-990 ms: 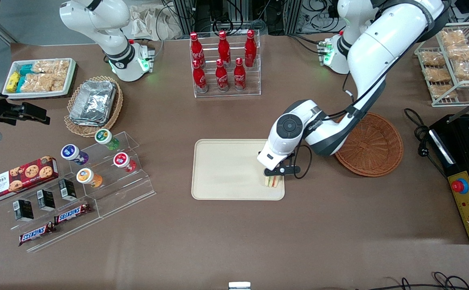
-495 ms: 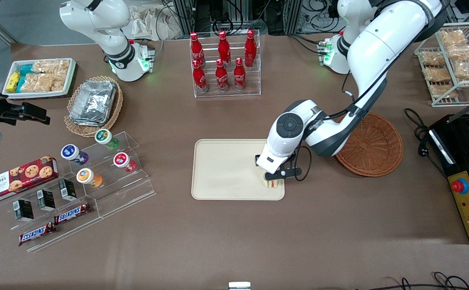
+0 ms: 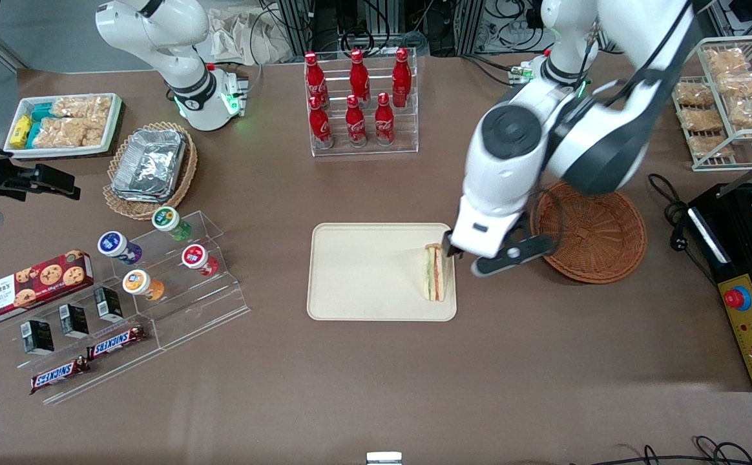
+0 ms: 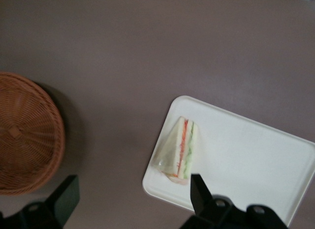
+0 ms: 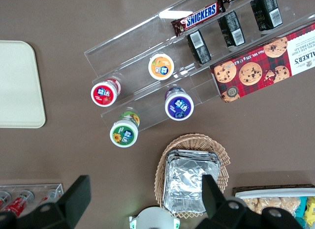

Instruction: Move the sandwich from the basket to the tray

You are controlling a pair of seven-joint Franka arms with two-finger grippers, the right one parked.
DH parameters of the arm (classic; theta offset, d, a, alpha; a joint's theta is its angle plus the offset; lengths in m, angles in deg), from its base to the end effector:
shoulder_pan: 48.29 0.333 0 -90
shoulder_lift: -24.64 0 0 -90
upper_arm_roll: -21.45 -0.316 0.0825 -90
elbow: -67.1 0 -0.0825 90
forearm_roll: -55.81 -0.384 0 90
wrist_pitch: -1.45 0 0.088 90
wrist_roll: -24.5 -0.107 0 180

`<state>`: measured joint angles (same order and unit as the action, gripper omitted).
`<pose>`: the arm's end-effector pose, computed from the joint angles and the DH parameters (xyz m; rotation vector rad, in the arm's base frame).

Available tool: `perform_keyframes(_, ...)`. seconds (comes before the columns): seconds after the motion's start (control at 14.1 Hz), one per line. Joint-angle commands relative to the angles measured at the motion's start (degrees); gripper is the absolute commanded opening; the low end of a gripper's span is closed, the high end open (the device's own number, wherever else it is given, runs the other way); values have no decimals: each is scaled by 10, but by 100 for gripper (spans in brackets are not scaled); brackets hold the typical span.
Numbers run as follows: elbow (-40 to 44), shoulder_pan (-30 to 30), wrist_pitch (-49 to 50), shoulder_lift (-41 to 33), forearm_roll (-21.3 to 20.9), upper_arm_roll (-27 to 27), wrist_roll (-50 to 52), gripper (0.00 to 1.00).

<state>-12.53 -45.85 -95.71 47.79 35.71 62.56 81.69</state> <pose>0.5781 -0.3195 0.5231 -3.0417 -0.4903 -0.0974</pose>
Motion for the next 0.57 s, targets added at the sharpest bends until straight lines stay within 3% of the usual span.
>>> perform_keyframes(0.0, -21, 53, 57, -91, 81, -21, -148, 100)
perform_keyframes(0.28, -102, -40, 74, -234, 208, -275, -387, 100)
perform_keyframes(0.49, -178, -74, 70, -308, 206, -383, -551, 100)
